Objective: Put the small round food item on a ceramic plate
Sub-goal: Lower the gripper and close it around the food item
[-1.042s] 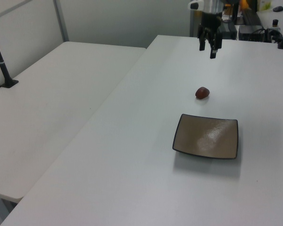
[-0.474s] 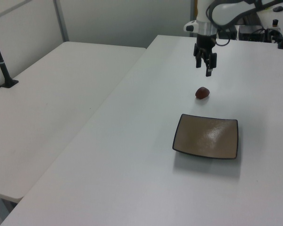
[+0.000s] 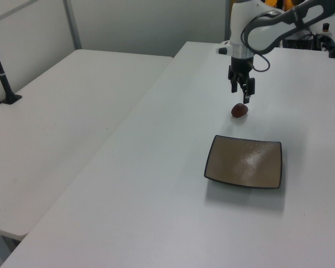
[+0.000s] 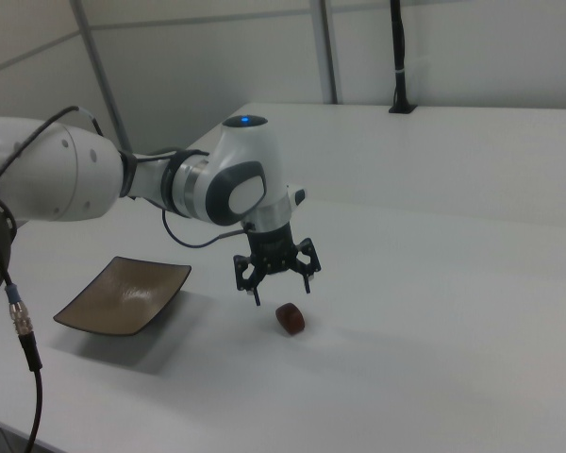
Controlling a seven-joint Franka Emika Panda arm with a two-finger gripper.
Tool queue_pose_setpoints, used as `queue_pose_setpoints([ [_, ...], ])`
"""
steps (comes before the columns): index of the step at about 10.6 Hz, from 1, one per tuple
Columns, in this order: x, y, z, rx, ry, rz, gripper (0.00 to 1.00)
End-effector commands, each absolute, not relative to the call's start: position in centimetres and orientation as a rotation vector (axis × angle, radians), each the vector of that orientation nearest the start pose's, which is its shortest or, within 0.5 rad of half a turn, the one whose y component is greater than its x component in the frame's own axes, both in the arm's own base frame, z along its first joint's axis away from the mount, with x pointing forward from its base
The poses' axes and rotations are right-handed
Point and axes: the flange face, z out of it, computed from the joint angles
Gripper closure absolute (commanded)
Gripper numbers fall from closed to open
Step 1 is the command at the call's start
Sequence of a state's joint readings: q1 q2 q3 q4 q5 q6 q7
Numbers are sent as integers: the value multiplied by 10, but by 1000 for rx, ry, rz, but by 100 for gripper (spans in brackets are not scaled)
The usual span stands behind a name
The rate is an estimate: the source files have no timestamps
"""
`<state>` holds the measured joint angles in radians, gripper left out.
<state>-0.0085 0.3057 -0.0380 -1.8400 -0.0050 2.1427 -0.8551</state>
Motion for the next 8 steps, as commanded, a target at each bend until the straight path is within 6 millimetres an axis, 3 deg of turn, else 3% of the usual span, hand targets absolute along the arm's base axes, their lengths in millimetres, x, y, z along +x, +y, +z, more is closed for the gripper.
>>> queue_pose_setpoints([
  [1,628,-20,335,-2892,-1305,-3,0],
  [4,626,-19,320,-2895,-1335,3,3],
  [5,626,-20,316,-2899,-1364,26,9],
  [8,626,-20,315,-2896,-1370,29,55],
])
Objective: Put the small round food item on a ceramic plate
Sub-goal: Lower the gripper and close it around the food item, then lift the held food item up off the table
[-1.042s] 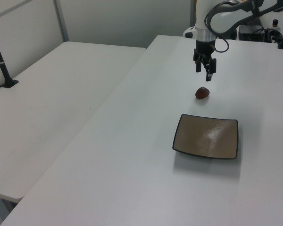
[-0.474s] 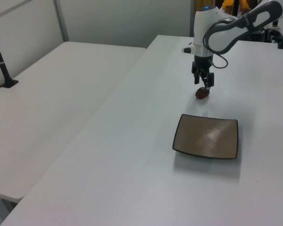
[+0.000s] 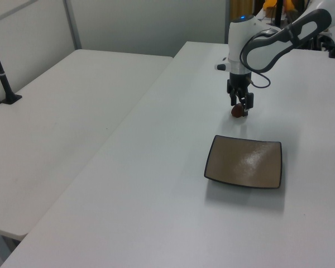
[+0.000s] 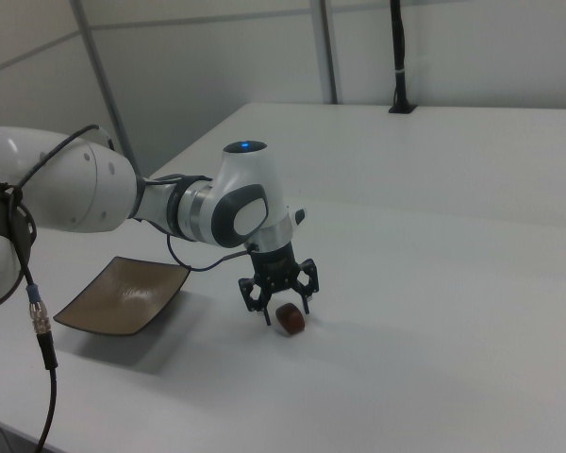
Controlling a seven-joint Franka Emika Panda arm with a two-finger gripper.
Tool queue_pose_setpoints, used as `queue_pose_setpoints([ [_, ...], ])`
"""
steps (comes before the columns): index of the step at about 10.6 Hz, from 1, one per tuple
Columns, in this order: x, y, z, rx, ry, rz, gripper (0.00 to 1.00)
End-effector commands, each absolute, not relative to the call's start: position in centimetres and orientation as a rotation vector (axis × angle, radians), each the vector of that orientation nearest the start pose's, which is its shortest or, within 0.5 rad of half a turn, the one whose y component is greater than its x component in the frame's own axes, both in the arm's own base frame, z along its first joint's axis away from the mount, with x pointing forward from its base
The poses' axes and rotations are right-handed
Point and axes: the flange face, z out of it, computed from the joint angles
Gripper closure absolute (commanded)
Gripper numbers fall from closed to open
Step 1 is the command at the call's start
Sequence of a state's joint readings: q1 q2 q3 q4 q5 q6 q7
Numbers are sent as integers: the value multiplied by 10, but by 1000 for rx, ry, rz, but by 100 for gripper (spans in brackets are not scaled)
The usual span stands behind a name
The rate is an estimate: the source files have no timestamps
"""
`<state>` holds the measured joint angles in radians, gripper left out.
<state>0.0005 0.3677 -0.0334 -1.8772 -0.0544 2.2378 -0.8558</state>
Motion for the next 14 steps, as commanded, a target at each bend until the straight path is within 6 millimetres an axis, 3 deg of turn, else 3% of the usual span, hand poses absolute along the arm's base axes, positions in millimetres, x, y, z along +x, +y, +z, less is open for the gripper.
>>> queue_pose_setpoints([
  [1,626,-20,316,-2896,-1370,29,67],
  [4,626,-20,320,-2896,-1372,38,81],
  [6,622,-20,334,-2887,-1358,90,81],
  [9,608,-15,396,-2890,-1337,101,80],
  [14,570,1,534,-2858,-1317,165,80],
])
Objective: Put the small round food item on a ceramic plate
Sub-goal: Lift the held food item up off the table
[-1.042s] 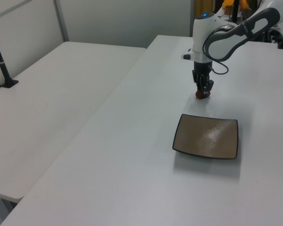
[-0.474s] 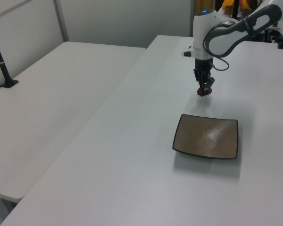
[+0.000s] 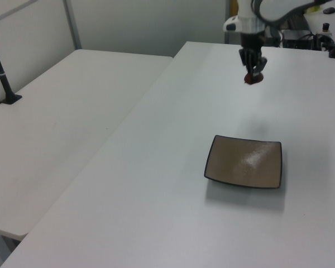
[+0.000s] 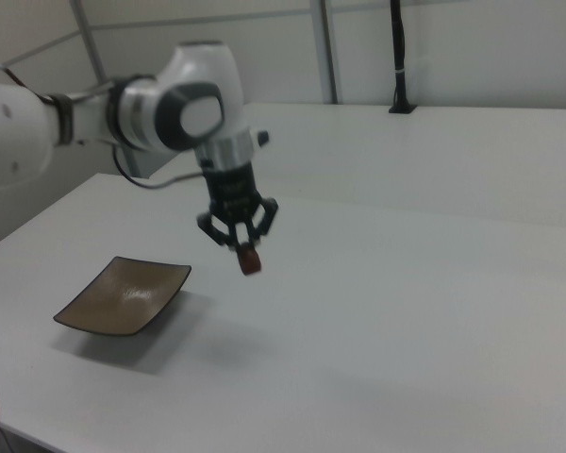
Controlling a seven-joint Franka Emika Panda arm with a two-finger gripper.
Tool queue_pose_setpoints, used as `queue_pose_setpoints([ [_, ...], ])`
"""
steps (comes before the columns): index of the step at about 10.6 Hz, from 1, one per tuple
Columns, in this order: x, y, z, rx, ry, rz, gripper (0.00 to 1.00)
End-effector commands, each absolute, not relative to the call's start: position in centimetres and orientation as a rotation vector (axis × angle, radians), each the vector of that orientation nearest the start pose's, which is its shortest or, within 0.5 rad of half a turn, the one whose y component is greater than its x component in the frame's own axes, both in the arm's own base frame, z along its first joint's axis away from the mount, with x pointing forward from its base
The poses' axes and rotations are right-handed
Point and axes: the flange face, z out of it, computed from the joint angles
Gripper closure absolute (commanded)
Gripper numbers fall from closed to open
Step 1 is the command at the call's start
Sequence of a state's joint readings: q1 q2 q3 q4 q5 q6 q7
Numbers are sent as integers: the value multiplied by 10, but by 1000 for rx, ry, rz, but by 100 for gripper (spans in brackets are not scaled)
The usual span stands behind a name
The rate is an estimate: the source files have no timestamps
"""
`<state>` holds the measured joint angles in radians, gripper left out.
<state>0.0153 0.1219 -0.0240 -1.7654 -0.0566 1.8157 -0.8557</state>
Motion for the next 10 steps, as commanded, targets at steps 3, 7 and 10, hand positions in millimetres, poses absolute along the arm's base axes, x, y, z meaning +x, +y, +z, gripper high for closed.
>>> queue_pose_setpoints([
  [3,539,29,578,-2873,-1131,148,79],
  [7,520,86,590,-2938,-863,153,79],
  [10,521,133,570,-3032,-560,95,79],
])
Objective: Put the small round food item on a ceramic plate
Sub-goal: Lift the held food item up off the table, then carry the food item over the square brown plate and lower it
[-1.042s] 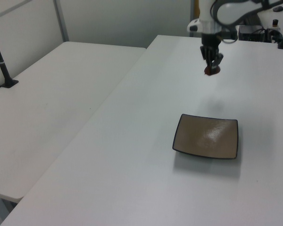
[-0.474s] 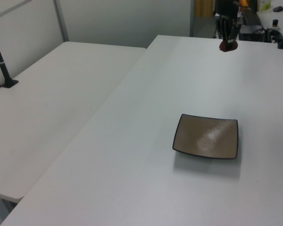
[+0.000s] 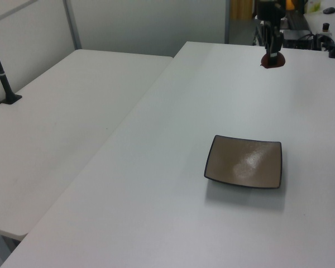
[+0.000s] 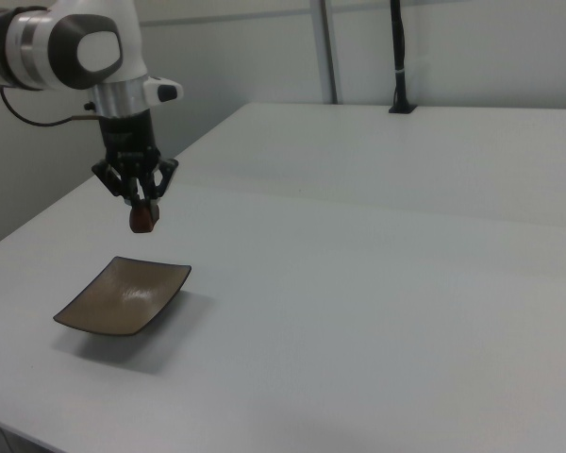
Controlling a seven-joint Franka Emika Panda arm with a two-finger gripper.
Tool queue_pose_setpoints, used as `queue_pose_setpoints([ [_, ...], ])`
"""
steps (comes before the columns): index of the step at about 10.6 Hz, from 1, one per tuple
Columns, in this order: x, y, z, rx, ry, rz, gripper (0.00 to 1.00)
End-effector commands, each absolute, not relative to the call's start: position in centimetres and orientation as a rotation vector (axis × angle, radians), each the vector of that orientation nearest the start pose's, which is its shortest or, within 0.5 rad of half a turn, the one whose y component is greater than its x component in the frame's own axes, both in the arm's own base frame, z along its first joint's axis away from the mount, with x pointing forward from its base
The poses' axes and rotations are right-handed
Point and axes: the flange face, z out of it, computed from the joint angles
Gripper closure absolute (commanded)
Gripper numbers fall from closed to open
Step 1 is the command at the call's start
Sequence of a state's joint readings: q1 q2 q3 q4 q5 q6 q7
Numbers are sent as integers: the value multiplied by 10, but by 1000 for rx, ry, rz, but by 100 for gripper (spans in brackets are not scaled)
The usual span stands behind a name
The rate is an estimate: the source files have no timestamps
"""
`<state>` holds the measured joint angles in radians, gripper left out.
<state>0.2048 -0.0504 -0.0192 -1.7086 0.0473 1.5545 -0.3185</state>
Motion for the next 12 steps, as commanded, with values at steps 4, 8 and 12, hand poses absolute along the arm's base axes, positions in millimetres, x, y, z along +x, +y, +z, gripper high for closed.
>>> queue_pose_setpoints([
  [4,520,193,508,-3070,-395,100,79],
  [8,511,240,432,-3068,-352,48,77],
  [12,515,263,374,-3044,-391,22,76],
])
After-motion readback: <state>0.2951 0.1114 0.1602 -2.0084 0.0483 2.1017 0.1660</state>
